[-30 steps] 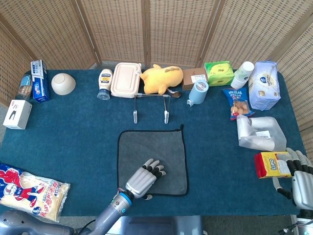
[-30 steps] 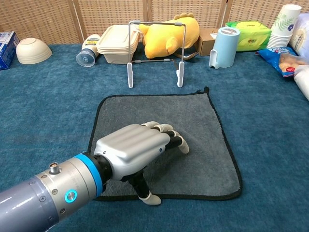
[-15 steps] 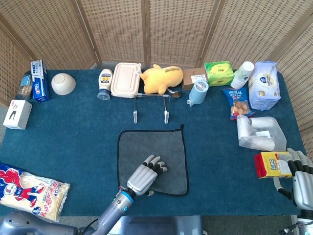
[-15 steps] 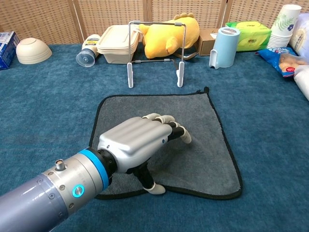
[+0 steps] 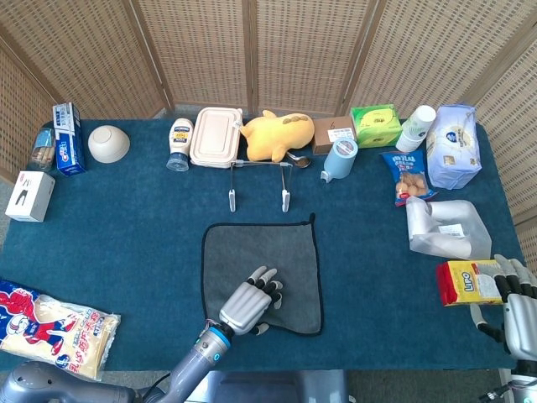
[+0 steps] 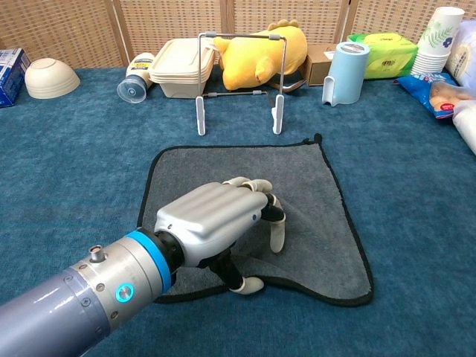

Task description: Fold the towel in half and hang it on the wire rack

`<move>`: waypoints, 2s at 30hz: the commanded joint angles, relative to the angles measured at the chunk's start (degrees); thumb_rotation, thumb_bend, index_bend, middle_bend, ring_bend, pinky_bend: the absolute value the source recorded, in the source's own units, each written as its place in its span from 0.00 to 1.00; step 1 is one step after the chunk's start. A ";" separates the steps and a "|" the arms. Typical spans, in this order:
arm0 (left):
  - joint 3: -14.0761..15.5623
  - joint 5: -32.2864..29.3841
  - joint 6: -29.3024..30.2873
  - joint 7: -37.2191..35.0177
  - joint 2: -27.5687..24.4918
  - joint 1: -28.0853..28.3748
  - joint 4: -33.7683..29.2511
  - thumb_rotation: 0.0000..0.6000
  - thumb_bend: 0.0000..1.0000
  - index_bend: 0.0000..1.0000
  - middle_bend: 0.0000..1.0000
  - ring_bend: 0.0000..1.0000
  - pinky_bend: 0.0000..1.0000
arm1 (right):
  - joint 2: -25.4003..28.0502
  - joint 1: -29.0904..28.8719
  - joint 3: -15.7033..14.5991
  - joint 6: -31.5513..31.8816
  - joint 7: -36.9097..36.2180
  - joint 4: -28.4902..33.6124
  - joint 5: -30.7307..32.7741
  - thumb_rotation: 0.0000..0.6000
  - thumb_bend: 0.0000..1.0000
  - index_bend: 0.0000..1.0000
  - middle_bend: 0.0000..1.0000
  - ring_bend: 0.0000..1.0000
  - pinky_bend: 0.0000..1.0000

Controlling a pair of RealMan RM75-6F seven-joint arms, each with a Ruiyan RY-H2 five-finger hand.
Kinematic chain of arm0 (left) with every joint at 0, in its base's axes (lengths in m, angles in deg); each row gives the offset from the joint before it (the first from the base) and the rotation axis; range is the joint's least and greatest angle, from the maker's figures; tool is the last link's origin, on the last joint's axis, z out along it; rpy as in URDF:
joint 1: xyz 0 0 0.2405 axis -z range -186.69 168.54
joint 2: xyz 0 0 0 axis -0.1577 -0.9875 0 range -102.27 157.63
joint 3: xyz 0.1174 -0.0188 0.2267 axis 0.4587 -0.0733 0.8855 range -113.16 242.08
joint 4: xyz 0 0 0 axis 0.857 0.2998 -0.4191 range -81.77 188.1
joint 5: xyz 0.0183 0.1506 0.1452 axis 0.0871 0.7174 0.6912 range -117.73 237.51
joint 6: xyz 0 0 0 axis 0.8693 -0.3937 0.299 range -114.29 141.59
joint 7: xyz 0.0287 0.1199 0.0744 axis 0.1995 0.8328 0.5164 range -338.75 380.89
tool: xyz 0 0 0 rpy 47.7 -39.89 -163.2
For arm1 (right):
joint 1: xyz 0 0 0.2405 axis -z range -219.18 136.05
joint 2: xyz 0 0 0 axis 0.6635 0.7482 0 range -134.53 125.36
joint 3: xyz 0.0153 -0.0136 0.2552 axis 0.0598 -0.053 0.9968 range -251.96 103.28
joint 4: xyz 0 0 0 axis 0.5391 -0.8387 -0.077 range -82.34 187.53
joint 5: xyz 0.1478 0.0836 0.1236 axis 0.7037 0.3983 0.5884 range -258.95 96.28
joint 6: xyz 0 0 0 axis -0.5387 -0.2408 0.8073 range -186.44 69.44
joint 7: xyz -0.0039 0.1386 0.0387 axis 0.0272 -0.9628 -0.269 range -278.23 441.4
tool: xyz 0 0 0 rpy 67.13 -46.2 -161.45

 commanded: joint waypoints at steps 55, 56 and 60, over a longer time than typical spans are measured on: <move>-11.95 -2.55 -3.75 -4.01 -2.73 10.73 12.02 1.00 0.43 0.53 0.21 0.00 0.00 | 0.26 0.74 0.20 -0.13 -1.66 -0.16 1.09 1.00 0.35 0.24 0.11 0.00 0.00; -12.16 -2.38 -3.81 -4.31 -2.53 11.14 12.86 1.00 0.43 0.53 0.21 0.00 0.00 | 0.24 0.82 0.21 -0.06 -1.75 -0.22 1.15 1.00 0.35 0.24 0.11 0.00 0.00; -12.93 -2.17 -4.29 -5.43 -1.86 12.46 15.79 1.00 0.43 0.53 0.21 0.00 0.00 | 0.28 1.03 0.25 0.16 -1.94 -0.32 1.29 1.00 0.35 0.24 0.11 0.00 0.00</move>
